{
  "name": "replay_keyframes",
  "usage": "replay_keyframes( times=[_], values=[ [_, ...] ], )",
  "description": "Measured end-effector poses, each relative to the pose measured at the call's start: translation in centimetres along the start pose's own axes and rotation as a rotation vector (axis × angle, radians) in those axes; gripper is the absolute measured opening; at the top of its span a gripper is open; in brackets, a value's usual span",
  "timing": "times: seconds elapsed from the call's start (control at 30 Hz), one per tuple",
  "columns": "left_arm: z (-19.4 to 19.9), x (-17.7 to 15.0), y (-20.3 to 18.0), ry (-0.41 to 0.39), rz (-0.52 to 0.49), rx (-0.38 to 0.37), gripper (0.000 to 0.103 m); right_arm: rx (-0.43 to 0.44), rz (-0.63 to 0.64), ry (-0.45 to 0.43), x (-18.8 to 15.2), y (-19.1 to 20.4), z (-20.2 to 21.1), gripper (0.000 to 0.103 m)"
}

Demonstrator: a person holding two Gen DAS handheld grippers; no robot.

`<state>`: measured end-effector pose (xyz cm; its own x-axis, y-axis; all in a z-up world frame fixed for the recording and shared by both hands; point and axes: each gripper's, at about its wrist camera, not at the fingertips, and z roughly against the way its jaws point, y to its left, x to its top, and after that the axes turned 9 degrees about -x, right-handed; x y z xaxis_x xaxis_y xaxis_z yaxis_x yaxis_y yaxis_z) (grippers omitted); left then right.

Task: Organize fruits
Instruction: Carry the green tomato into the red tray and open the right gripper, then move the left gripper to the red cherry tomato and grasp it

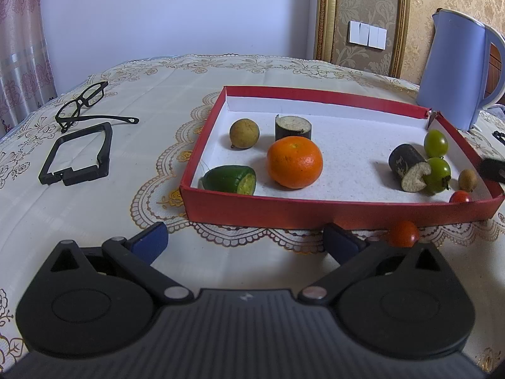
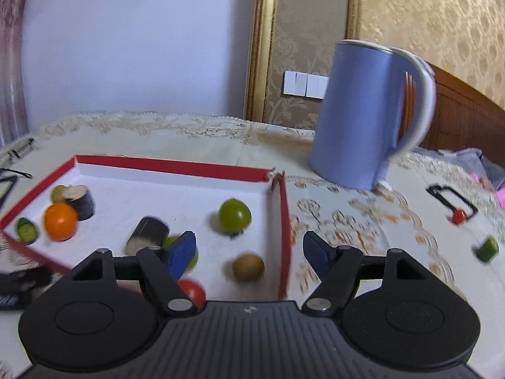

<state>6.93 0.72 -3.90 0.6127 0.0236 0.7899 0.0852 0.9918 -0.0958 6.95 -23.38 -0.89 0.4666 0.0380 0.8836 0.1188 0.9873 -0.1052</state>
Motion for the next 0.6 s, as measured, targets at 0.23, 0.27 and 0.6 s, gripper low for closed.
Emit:
replay_keyframes(
  times=[0.23, 0.27, 0.6],
  values=[
    [0.0, 0.0, 0.0, 0.000, 0.000, 0.000, 0.103, -0.002, -0.009, 0.011, -3.1, -3.1, 3.6, 0.087],
    [0.0, 0.0, 0.0, 0.000, 0.000, 0.000, 0.103, -0.007, -0.002, 0.016, -3.5, -3.3, 3.8, 0.087],
    [0.0, 0.0, 0.0, 0.000, 0.000, 0.000, 0.103, -0.030, -0.080, 0.098, -5.1, -3.8, 1.4, 0.087]
  ],
)
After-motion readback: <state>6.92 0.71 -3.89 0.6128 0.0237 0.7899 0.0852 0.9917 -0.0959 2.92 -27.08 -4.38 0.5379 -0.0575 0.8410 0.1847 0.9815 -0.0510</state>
